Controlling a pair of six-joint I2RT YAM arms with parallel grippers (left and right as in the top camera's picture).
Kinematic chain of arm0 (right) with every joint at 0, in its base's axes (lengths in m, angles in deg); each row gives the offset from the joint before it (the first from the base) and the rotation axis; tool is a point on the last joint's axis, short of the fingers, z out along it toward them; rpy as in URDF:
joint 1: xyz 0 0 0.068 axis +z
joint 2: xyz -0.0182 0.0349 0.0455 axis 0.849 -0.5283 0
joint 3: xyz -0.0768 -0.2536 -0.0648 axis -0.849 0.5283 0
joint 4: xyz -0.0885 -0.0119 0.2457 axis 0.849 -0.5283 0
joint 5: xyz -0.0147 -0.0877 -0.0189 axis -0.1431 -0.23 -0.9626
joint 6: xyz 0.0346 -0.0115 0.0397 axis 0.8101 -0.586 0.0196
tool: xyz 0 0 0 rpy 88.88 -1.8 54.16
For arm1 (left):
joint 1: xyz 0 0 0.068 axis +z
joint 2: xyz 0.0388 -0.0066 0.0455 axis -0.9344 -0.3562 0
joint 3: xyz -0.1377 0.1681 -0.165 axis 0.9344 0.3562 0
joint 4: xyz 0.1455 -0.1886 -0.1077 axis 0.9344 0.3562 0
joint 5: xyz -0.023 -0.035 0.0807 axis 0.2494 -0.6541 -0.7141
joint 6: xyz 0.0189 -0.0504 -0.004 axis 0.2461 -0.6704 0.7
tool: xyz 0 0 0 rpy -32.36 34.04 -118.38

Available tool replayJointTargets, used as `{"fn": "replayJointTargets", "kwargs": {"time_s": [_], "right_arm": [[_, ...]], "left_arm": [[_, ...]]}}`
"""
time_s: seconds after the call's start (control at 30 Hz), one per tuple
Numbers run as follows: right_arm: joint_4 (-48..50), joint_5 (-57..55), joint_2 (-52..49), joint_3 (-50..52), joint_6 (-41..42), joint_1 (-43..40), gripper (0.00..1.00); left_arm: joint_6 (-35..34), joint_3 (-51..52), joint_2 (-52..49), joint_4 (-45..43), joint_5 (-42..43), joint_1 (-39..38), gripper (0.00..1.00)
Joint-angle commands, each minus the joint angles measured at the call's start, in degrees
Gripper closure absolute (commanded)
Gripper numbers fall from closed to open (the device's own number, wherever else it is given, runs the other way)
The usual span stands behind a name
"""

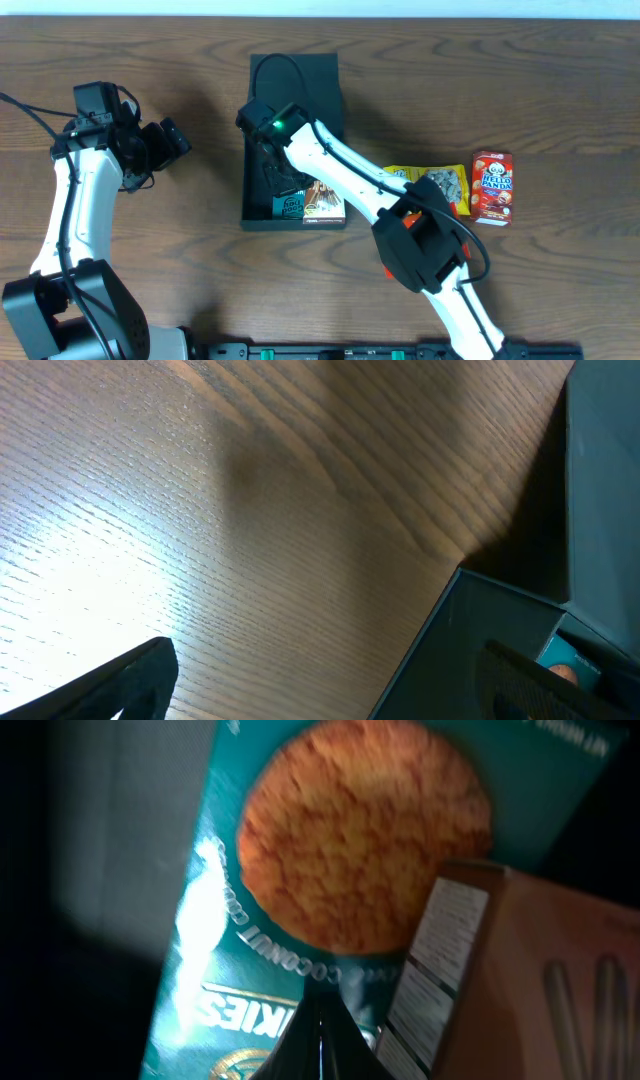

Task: Pack container
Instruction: 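Release the Pocky box and press it down with the right gripper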

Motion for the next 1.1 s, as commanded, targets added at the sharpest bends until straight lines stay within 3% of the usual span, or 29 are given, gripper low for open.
{"fn": "replayJointTargets", "kwargs": {"time_s": [0.0, 0.43, 0.6, 0.8, 1.07], "right_arm": [[1.8, 0.0, 0.7, 1.9, 1.1, 0.5, 0.96], [7.8, 5.2, 0.8, 1.8, -3.1, 1.8, 0.97], [2.2, 1.4, 2.3, -3.2, -4.5, 1.3, 0.98], [-3.0, -11.1, 4.2, -6.8, -0.8, 0.9, 0.98], [-7.4, -12.6, 4.7, -6.9, -0.1, -0.5, 0.98]], "left_arm": [[1.1, -1.2, 1.0, 0.2, 0.7, 0.2, 0.05], [1.1, -1.2, 1.0, 0.2, 0.7, 0.2, 0.05], [1.3, -1.2, 1.0, 0.2, 0.6, 0.2, 0.05], [1.3, -1.2, 1.0, 0.1, 0.6, 0.2, 0.05], [1.3, -1.2, 1.0, 0.0, 0.6, 0.2, 0.05]]}}
